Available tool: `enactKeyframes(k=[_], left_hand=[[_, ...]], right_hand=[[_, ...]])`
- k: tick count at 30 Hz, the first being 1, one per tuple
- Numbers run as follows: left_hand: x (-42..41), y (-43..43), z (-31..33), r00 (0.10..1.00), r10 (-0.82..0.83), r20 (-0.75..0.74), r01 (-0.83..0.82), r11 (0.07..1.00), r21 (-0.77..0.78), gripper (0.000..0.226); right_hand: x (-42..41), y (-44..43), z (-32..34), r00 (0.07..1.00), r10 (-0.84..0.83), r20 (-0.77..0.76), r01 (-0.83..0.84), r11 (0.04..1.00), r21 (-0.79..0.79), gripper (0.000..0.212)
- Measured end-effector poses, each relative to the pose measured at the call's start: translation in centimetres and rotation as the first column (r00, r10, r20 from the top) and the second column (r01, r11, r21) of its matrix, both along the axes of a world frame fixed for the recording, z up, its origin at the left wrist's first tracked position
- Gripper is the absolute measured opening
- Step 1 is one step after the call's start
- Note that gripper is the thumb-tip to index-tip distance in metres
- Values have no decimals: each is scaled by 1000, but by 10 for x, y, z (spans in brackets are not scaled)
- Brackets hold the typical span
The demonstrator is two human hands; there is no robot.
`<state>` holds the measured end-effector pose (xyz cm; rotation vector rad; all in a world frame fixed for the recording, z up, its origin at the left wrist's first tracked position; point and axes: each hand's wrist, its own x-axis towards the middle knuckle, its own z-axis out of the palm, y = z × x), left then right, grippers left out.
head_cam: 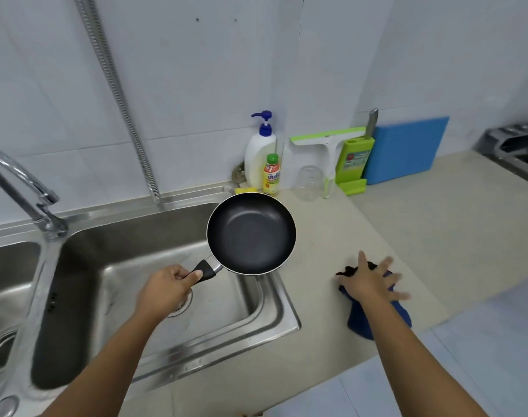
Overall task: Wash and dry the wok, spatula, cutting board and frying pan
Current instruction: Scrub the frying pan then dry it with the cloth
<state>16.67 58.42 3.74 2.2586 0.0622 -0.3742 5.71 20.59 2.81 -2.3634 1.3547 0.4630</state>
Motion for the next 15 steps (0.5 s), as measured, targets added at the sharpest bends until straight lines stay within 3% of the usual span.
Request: enactKeyframes(k=[3, 6, 10, 13, 15], left_hand=[[-2, -3, -4, 1000, -2, 9, 2, 1000, 6, 31], [-7, -1, -8, 1000, 0, -3, 0, 1000, 18, 33], [-14, 7, -13, 999, -12, -30, 13, 999, 33, 35], [-22, 15, -11, 1000, 6, -18, -5, 999, 54, 33], [-27, 28, -10, 999, 25, -33, -23, 998, 66, 32]], right_hand=[[-17, 11, -24, 998, -19, 58, 25, 995, -100, 84], [-22, 22, -31, 982, 121, 143, -81, 962, -261, 80], [-22, 33, -34, 940, 316, 129, -258, 905, -339, 80], [-21, 36, -29, 896, 289, 336, -196, 938, -284, 50], [-15, 49, -14, 836, 140, 531, -107, 990, -93, 21]])
